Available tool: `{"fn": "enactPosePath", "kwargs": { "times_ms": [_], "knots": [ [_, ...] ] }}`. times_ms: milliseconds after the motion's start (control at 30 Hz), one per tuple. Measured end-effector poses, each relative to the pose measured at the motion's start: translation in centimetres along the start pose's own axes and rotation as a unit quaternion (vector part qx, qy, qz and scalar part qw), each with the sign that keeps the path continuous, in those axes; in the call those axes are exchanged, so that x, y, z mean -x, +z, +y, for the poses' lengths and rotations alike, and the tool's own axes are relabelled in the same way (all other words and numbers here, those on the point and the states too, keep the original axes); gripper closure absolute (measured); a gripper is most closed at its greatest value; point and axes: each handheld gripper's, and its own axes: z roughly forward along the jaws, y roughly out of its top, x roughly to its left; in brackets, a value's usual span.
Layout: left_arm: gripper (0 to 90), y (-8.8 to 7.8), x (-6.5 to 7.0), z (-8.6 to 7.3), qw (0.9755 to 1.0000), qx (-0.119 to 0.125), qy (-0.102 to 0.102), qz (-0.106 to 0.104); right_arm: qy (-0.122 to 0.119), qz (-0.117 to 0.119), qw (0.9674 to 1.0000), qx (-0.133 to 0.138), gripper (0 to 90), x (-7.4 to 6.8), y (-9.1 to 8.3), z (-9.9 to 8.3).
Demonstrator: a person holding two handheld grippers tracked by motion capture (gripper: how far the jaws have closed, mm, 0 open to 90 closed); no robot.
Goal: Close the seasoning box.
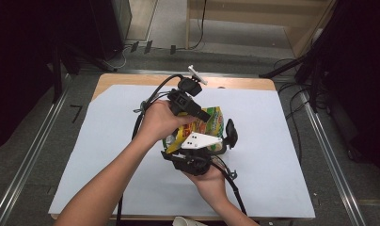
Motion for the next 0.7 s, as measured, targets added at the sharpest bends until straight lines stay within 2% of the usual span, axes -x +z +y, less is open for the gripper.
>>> {"fn": "enactPosePath", "kwargs": {
  "times_ms": [700],
  "knots": [
    [80.0, 0.16, 0.48, -0.04, 0.9999, -0.001, 0.01, 0.005, 0.001, -0.003, 1.0, -0.002, 76.9, 0.26, 0.16, -0.35]
  ]
}}
